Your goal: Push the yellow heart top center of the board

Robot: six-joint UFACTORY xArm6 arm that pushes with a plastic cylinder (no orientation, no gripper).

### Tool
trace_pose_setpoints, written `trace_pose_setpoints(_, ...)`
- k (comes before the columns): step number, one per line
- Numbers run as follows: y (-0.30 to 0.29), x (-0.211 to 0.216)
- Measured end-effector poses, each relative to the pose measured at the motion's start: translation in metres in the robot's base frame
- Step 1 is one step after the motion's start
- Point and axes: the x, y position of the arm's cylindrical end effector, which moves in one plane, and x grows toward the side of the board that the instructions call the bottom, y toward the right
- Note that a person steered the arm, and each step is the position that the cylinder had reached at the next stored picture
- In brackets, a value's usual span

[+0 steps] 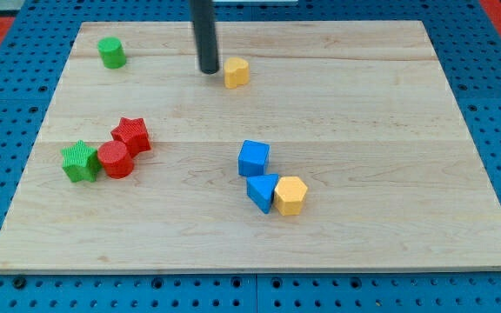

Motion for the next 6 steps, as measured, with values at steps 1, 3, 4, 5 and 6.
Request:
trace_pose_setpoints(1,-0.010,0.021)
trace_pose_setpoints(3,0.065,0.047)
trace_pose_setpoints(4,0.065,0.031)
trace_pose_setpoints(5,0.035,0.005)
trace_pose_setpoints(6,0.043,0.035)
